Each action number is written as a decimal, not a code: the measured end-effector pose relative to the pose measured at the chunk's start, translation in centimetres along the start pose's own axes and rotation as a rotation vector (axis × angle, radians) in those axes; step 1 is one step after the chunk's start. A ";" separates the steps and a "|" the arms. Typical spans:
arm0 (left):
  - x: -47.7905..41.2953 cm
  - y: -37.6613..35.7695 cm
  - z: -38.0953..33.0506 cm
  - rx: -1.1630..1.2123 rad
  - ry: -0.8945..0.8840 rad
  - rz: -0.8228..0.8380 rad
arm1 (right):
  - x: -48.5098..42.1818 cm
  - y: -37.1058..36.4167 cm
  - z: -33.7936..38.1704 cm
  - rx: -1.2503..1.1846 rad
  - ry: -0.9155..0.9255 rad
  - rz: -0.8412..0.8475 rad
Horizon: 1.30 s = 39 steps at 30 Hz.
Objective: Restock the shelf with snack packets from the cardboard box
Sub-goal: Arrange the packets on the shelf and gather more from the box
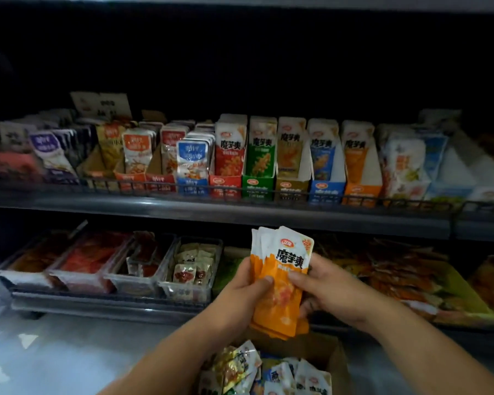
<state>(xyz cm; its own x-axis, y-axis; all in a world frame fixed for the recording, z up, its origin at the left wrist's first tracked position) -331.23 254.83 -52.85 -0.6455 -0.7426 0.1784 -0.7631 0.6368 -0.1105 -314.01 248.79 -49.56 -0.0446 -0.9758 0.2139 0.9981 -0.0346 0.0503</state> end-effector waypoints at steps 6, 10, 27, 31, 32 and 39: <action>-3.9 -2.9 -6.3 -0.140 -0.134 0.055 | -0.9 3.5 4.1 0.086 0.145 -0.221; -6.7 -5.5 -10.0 -0.121 -0.209 0.067 | -1.5 7.4 6.5 0.119 0.207 -0.305; -17.7 -15.3 -19.3 -0.207 -0.428 0.009 | -4.6 18.9 15.2 0.368 0.572 -0.625; -19.5 -15.7 -18.8 -0.288 -0.428 -0.014 | -5.7 19.9 14.3 0.367 0.574 -0.619; -19.8 -15.7 -18.6 -0.310 -0.431 -0.020 | -5.9 20.1 13.9 0.364 0.578 -0.622; -21.6 -16.1 -17.4 -0.394 -0.422 -0.011 | -5.8 21.0 12.7 0.336 0.633 -0.654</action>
<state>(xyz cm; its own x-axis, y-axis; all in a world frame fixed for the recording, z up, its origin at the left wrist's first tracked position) -304.45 264.20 -37.90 -0.6559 -0.7167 -0.2369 -0.7527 0.5974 0.2765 -293.29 256.48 -37.30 -0.4575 -0.7247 -0.5152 0.7161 -0.6438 0.2697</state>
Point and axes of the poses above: each hand's wrist, its own x-axis away from the middle knuckle, its own y-axis out of the back of the hand, z = x × y, the point moved 2 cm from there along -x, towards the middle knuckle, and after that the axes turned 6 degrees about -x, right-handed, at the moved point
